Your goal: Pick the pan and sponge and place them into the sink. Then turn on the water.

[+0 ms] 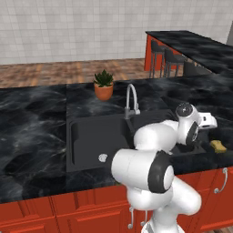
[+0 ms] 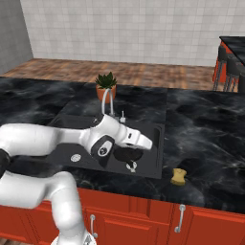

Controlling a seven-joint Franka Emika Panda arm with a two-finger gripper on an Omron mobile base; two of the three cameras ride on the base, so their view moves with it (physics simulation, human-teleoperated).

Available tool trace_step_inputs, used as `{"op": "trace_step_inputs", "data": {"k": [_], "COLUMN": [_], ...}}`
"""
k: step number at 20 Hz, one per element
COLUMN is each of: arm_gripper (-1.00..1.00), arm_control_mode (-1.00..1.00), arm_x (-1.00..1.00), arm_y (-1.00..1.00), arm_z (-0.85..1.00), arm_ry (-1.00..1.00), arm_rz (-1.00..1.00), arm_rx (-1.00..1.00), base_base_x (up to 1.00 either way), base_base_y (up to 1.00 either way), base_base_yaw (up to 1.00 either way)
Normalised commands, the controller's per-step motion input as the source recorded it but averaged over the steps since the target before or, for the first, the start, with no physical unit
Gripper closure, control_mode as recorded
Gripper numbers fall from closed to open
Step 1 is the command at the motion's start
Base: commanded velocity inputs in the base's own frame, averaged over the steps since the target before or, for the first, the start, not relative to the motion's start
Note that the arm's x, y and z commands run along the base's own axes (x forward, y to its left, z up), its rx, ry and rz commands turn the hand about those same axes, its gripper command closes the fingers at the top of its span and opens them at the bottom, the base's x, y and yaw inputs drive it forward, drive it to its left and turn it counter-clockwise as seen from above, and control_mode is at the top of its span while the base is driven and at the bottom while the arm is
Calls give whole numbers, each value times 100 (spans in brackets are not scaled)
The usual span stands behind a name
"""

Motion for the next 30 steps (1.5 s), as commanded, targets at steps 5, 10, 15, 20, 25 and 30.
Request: {"op": "trace_step_inputs", "data": {"k": [5,10,15,20,25,30], "arm_gripper": [-100,-100,-100,-100,-100,-100], "arm_control_mode": [-100,-100,-100,-100,-100,-100], "arm_x": [3,2,0,0,0,0], "arm_y": [-21,-34,-30,-23,-17,-26], "arm_z": [-2,-16,4,23,20,-6], "arm_ry": [22,3,9,11,18,9], "arm_rz": [-3,0,0,0,-2,0], "arm_rx": [9,7,6,4,3,9], "base_base_x": [0,0,0,0,0,0], "base_base_y": [0,0,0,0,0,0], "base_base_yaw": [0,0,0,0,0,0]}}
